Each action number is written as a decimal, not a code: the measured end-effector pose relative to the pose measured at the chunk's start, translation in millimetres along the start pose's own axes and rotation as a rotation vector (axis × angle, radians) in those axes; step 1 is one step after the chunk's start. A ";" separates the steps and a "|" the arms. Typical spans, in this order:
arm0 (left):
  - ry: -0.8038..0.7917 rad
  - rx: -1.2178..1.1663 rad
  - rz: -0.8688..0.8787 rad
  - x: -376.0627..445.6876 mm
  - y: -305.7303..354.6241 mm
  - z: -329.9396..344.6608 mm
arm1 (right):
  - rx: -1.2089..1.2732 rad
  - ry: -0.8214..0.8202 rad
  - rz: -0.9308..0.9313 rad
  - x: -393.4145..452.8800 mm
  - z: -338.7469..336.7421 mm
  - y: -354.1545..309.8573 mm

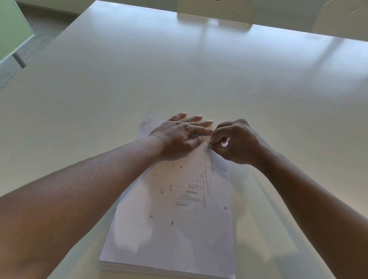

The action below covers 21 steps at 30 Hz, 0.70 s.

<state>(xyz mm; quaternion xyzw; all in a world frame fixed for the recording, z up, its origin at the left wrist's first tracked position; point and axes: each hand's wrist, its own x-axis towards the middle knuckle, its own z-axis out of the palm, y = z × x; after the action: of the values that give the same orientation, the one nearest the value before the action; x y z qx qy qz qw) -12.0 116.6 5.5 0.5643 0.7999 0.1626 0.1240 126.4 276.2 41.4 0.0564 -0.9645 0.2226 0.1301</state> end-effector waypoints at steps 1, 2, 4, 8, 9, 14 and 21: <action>0.002 -0.001 -0.001 0.3 -0.2 0.2 | 0.001 0.003 0.001 -0.2 0.2 0.8; 0.001 -0.002 0.000 0.6 -0.5 0.2 | 0.012 -0.018 -0.009 -1.2 -1.8 0.2; -0.008 -0.004 0.001 1.0 -1.3 0.3 | 0.045 -0.118 -0.047 -5.1 -8.4 -2.7; -0.009 -0.006 0.000 0.5 -0.9 -0.6 | 0.054 -0.254 -0.101 -8.8 -15.3 -7.3; -0.009 -0.005 -0.001 0.5 -1.0 -0.5 | 0.043 -0.228 -0.091 -7.2 -13.5 -5.8; -0.001 -0.012 -0.005 -0.4 -0.1 -0.5 | -0.006 -0.036 -0.053 2.6 -0.9 3.5; 0.000 -0.009 -0.002 -0.1 -0.3 -0.2 | 0.053 -0.196 -0.108 -8.2 -11.2 -2.4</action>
<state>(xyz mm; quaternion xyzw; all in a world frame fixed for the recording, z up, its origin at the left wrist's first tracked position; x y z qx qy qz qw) -12.3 116.4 5.6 0.5628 0.7998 0.1662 0.1267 137.3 279.4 49.8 0.1333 -0.9620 0.2339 0.0455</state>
